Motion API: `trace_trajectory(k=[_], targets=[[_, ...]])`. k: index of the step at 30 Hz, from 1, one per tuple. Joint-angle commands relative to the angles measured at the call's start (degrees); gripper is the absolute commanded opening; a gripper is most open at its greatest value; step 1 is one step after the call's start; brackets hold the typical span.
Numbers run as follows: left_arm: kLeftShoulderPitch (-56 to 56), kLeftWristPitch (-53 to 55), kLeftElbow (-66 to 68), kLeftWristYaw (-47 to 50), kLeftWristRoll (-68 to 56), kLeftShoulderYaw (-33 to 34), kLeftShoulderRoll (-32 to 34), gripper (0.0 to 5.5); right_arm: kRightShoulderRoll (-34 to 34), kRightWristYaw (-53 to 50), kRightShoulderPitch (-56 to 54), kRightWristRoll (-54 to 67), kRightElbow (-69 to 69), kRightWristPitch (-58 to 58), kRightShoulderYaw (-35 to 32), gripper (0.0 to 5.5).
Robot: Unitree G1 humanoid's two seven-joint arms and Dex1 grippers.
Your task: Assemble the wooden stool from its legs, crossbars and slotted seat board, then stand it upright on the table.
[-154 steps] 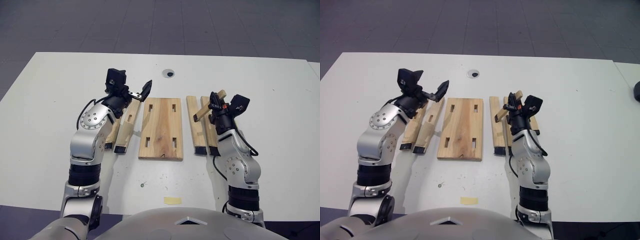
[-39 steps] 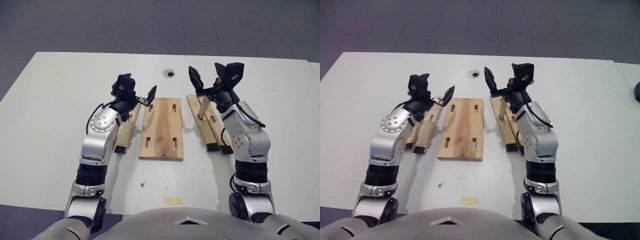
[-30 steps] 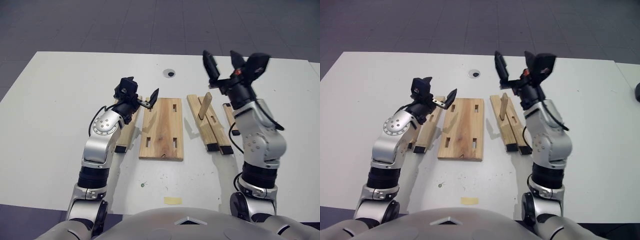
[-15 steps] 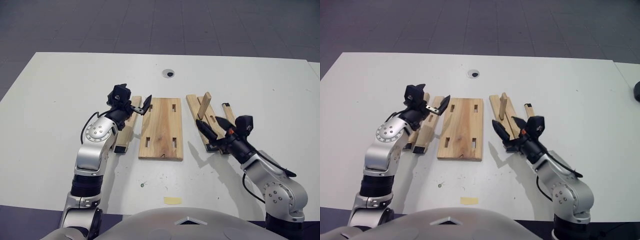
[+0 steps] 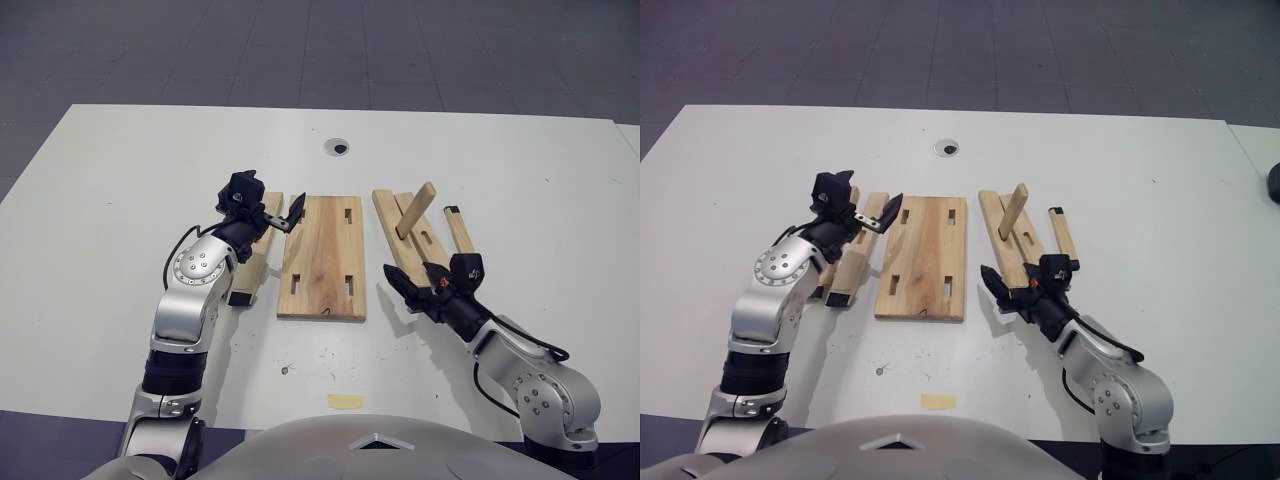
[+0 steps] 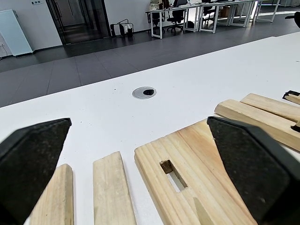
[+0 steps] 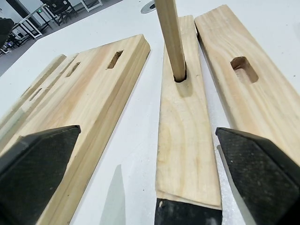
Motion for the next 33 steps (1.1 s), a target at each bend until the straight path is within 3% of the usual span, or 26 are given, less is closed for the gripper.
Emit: trace_trajectory(k=[1, 6, 11, 19, 26, 33], targets=[[-0.01, 0.11, 0.58, 0.25, 0.74, -0.21, 0.13, 5.4, -4.86, -1.1, -0.51, -6.24, 1.01, 1.91, 3.3, 5.37], [0.19, 0.09, 0.45, 0.46, 0.86, -0.5, -0.06, 5.4, -5.06, -0.54, -2.0, -8.48, 0.62, 1.27, 5.35, 5.37], [0.23, 0.14, 0.46, 0.6, 0.88, -0.6, -0.11, 5.4, -3.91, -2.26, -3.94, -11.67, 2.13, 1.56, 6.73, 4.52], [0.3, -0.3, 0.92, 1.07, 1.37, -0.67, -0.03, 5.4, -9.71, 0.21, -4.2, -19.58, 3.95, 0.99, 12.5, 3.25], [0.91, -0.53, 0.69, 1.76, 1.86, -0.61, -0.67, 5.4, -10.78, 2.6, -5.38, -22.95, 5.55, -1.73, 13.0, 2.16], [-2.45, 1.62, 0.35, 2.11, -1.4, 2.1, -2.1, 5.4, -5.58, 1.67, -8.54, -25.04, 9.0, -14.2, 9.35, 2.05]])
